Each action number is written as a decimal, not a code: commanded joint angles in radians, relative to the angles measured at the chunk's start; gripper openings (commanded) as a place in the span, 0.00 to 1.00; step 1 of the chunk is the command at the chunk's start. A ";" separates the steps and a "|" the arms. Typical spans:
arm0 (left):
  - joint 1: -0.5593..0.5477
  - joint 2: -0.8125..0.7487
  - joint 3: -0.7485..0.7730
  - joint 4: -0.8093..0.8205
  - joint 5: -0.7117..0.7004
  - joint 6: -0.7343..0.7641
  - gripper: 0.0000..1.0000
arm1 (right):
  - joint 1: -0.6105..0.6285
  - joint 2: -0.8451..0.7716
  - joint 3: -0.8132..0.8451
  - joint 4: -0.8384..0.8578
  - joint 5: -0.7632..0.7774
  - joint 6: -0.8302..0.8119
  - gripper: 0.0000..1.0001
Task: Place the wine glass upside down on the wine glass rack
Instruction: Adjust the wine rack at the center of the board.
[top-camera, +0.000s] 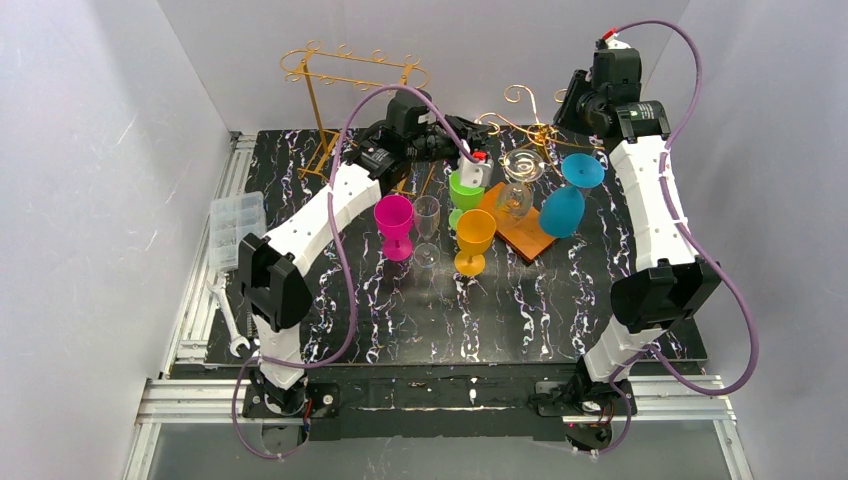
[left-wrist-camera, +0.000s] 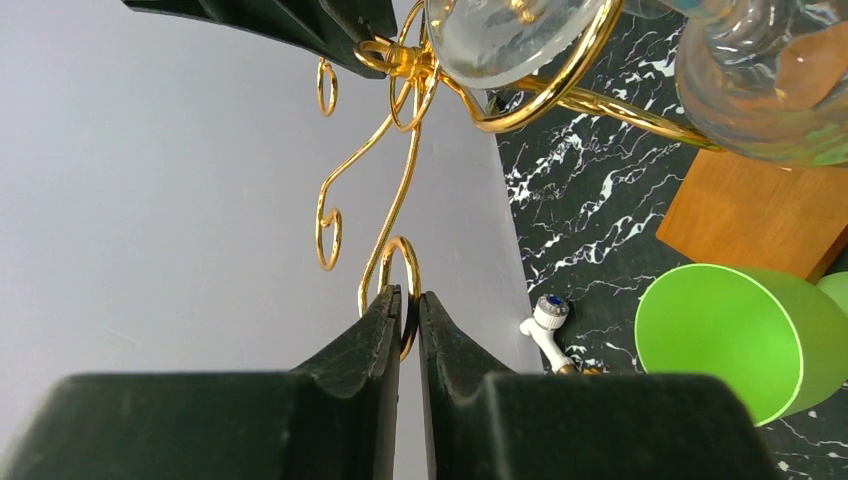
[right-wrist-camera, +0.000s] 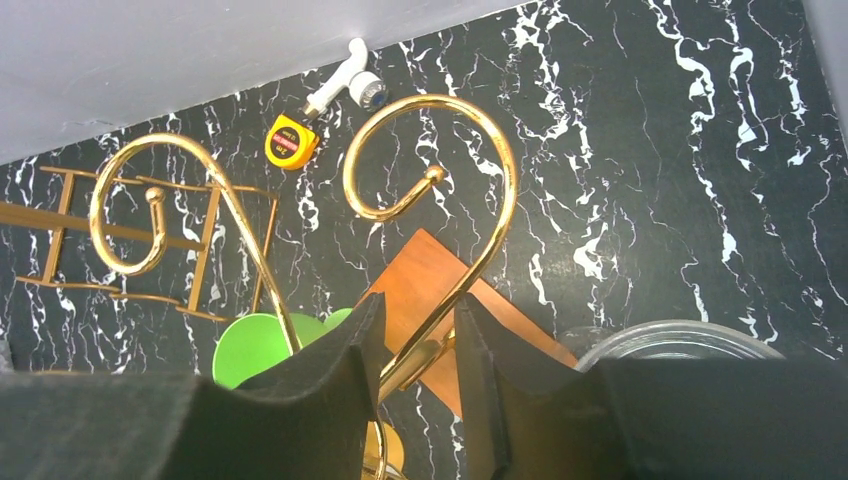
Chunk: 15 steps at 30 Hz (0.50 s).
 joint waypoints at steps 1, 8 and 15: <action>-0.038 -0.095 -0.026 0.006 0.040 -0.060 0.06 | -0.007 0.003 0.014 0.080 0.023 -0.021 0.37; -0.060 -0.127 -0.052 0.004 0.048 -0.105 0.05 | -0.007 0.033 0.069 0.080 0.019 -0.038 0.33; -0.091 -0.147 -0.068 0.005 0.040 -0.174 0.04 | -0.006 0.085 0.146 0.074 -0.018 -0.054 0.26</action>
